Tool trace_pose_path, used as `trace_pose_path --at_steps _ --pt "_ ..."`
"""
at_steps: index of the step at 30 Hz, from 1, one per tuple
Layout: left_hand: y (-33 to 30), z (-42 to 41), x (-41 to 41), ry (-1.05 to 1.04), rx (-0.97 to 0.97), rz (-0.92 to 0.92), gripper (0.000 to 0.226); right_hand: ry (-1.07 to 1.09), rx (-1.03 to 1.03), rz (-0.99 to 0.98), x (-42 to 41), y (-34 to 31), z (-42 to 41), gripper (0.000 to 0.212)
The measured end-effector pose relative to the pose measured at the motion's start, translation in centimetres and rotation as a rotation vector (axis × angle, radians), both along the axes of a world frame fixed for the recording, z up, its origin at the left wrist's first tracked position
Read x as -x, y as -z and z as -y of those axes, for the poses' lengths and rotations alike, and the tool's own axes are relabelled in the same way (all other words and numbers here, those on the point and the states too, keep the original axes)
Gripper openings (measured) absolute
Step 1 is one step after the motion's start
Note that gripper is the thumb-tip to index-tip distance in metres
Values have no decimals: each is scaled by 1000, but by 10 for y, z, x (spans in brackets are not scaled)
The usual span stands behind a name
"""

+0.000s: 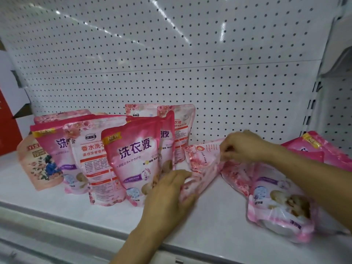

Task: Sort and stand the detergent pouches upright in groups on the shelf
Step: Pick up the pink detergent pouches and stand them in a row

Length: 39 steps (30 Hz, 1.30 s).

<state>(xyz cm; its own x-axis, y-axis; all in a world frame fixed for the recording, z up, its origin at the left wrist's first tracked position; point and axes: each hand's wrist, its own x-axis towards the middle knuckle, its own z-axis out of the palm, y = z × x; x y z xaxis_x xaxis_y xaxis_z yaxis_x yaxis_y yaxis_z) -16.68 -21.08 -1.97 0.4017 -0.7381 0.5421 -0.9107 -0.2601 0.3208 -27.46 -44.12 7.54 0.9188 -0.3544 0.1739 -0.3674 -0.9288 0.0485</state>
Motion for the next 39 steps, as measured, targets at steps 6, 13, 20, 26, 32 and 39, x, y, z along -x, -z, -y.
trace_pose_path --at_steps 6,13,20,26,32,39 --pt "-12 -6 3 217 438 -829 19 -95 -621 510 6 -68 -42 12" --pt "6 -11 6 111 616 -952 20 -29 -931 54 13 -47 -29 37" --pt "-9 -28 14 26 572 -769 16 -154 -709 392 -4 -70 -34 17" --pt "-13 -49 -25 -440 697 -103 91 -273 -399 206 -35 -99 -70 10" --pt "-10 -48 -42 -370 657 -169 115 -269 -273 210 -72 -68 -77 25" --pt "-24 -46 -32 -413 708 94 113 -131 -804 475 -46 -73 -28 51"
